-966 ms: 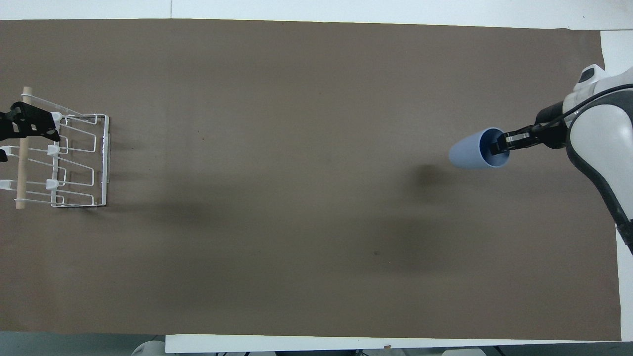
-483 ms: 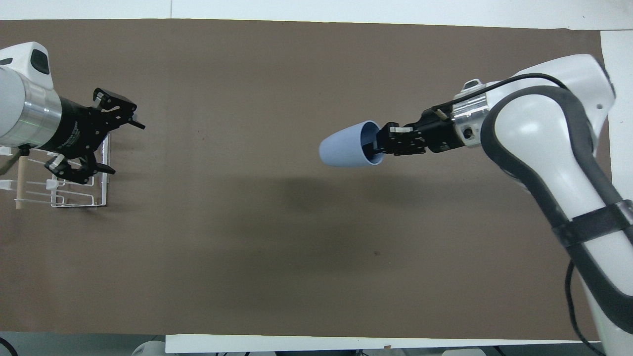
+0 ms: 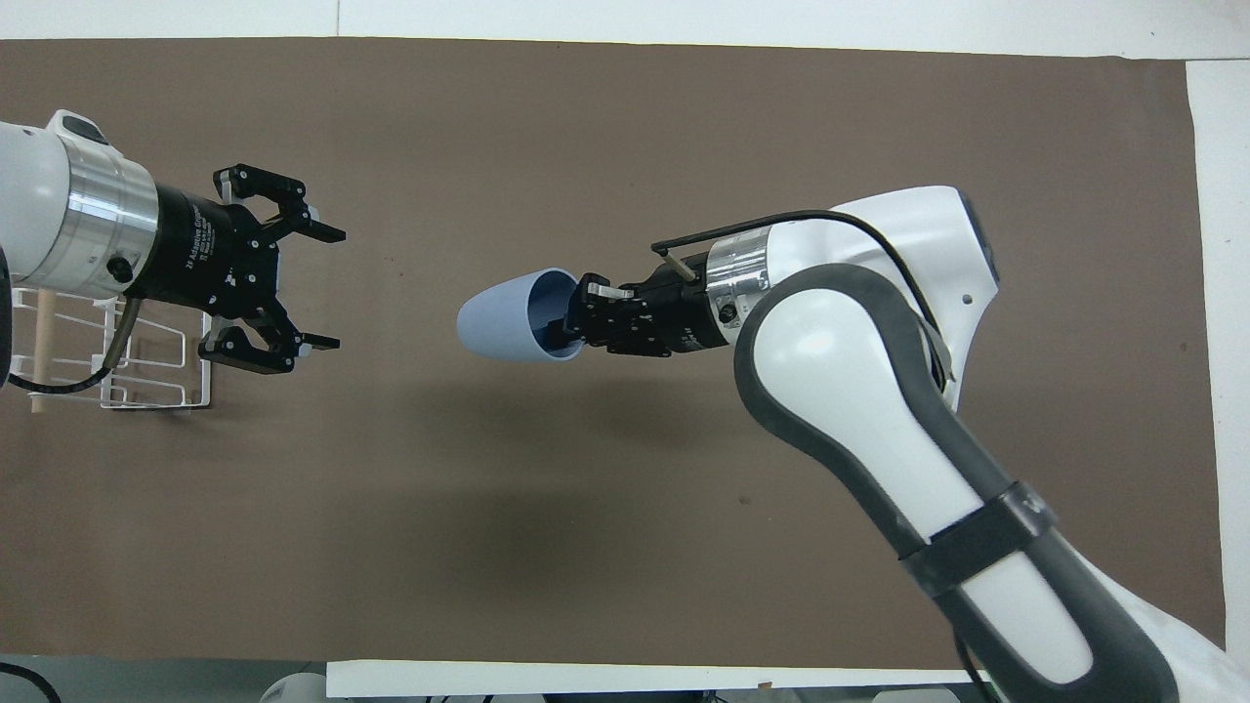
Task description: Hang cup on cup holder
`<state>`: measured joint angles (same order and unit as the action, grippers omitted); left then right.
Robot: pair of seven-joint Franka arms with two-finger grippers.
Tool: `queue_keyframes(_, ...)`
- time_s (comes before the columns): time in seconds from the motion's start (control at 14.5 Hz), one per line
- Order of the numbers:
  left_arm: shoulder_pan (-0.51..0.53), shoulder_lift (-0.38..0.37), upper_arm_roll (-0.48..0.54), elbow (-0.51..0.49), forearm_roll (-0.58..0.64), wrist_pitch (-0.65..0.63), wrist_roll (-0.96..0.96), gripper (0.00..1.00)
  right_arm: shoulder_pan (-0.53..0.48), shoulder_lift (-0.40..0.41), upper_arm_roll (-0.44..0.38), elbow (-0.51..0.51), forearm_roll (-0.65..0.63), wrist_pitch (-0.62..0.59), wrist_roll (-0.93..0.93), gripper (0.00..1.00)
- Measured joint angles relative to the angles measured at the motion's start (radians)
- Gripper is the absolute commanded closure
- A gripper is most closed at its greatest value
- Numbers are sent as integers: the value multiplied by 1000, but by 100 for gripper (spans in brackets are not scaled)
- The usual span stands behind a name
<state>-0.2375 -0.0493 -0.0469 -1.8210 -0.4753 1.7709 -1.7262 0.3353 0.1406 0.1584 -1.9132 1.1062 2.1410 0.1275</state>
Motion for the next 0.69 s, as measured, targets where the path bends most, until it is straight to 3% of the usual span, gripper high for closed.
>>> queue_keyframes(0.69,-29,64,-116,-102,-101,215,-58,0,5,0,-10,-4,3,5,17,100)
